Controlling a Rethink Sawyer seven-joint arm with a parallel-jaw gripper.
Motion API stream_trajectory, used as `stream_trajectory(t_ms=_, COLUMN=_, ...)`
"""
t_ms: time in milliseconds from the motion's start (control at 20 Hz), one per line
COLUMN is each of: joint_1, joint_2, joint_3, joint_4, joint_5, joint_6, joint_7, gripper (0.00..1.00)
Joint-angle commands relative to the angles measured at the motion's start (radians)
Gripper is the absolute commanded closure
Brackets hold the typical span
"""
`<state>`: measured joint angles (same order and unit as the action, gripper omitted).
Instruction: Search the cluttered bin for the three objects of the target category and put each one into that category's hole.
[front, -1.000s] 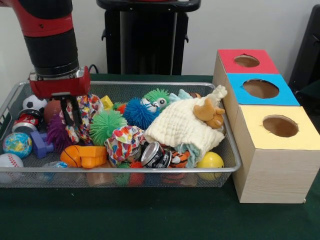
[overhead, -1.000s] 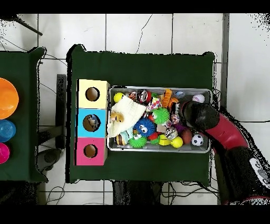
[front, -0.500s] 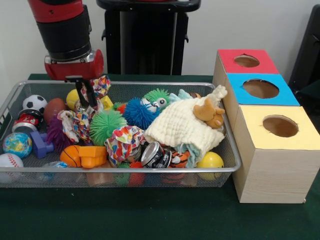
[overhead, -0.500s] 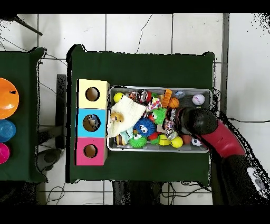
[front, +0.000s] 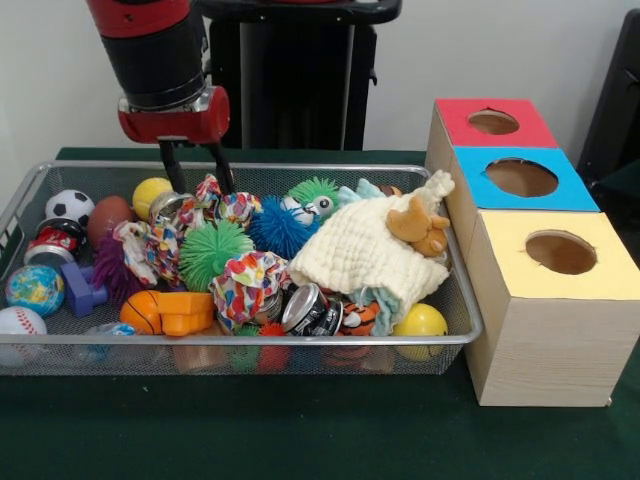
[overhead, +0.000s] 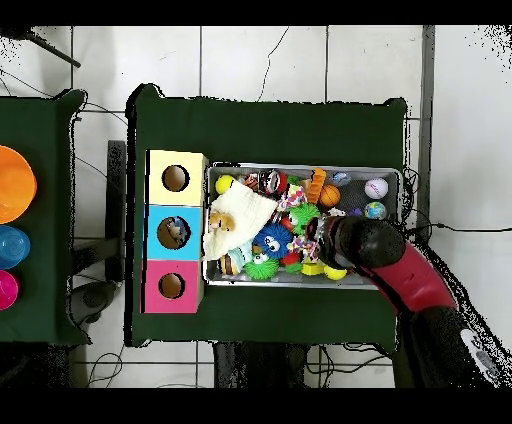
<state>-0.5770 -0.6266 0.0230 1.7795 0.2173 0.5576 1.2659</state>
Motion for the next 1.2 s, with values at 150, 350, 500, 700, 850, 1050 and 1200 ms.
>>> stream_trajectory(t_ms=150, joint_1=0.02, joint_2=0.001, joint_3=-0.008, joint_4=0.044, joint_5=-0.002, joint_6=-0.011, joint_7=0.211, gripper=0.0)
stream_trajectory(t_ms=350, joint_1=0.015, joint_2=0.007, joint_3=-0.015, joint_4=-0.02, joint_5=-0.018, joint_6=-0.024, joint_7=0.185, gripper=0.0)
stream_trajectory(t_ms=500, joint_1=0.015, joint_2=0.013, joint_3=-0.03, joint_4=-0.098, joint_5=-0.06, joint_6=0.013, joint_7=0.129, gripper=0.0)
stream_trajectory(t_ms=700, joint_1=0.006, joint_2=0.017, joint_3=-0.042, joint_4=-0.151, joint_5=-0.066, joint_6=-0.003, joint_7=0.131, gripper=0.0)
stream_trajectory(t_ms=850, joint_1=-0.001, joint_2=0.007, joint_3=-0.038, joint_4=-0.176, joint_5=-0.063, joint_6=0.023, joint_7=0.125, gripper=0.0)
stream_trajectory(t_ms=1050, joint_1=-0.012, joint_2=-0.003, joint_3=-0.028, joint_4=-0.178, joint_5=-0.017, joint_6=-0.039, joint_7=0.181, gripper=0.0)
stream_trajectory(t_ms=1200, joint_1=-0.014, joint_2=-0.009, joint_3=-0.018, joint_4=-0.185, joint_5=0.006, joint_6=-0.061, joint_7=0.206, gripper=0.0)
